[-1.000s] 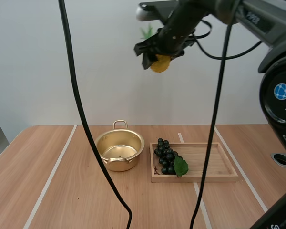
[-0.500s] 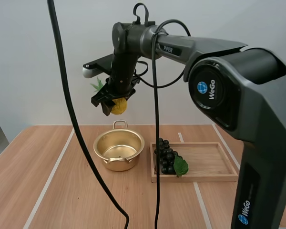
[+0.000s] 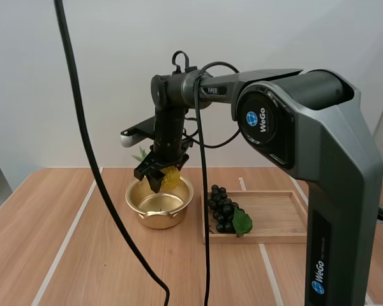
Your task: Open the pot, put the pineapple inside, and close it
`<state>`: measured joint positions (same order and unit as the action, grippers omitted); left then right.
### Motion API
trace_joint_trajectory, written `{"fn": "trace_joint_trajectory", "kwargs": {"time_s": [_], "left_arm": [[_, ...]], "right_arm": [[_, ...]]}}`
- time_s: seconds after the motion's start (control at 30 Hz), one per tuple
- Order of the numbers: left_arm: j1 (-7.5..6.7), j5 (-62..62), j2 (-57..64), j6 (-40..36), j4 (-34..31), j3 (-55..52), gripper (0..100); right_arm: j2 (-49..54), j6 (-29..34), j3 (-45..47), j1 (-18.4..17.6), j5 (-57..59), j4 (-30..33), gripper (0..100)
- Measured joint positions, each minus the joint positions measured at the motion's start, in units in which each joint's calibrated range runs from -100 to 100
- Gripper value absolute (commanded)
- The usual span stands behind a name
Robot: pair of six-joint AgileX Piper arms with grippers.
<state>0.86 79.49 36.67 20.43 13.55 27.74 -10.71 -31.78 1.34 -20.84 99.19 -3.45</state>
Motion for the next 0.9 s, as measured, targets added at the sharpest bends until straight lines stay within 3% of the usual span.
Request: {"fn": "trace_joint_trajectory", "kwargs": {"time_s": [0.27, 0.9], "left_arm": [[0.00, 5.8, 0.0, 0.1, -0.6, 0.0, 0], [0.00, 9.5, 0.0, 0.1, -0.6, 0.0, 0]], "right_arm": [[0.0, -1.9, 7.3, 0.0, -9.9, -0.5, 0], [-7.4, -3.5, 7.6, 0.0, -18.2, -0.8, 0]]}}
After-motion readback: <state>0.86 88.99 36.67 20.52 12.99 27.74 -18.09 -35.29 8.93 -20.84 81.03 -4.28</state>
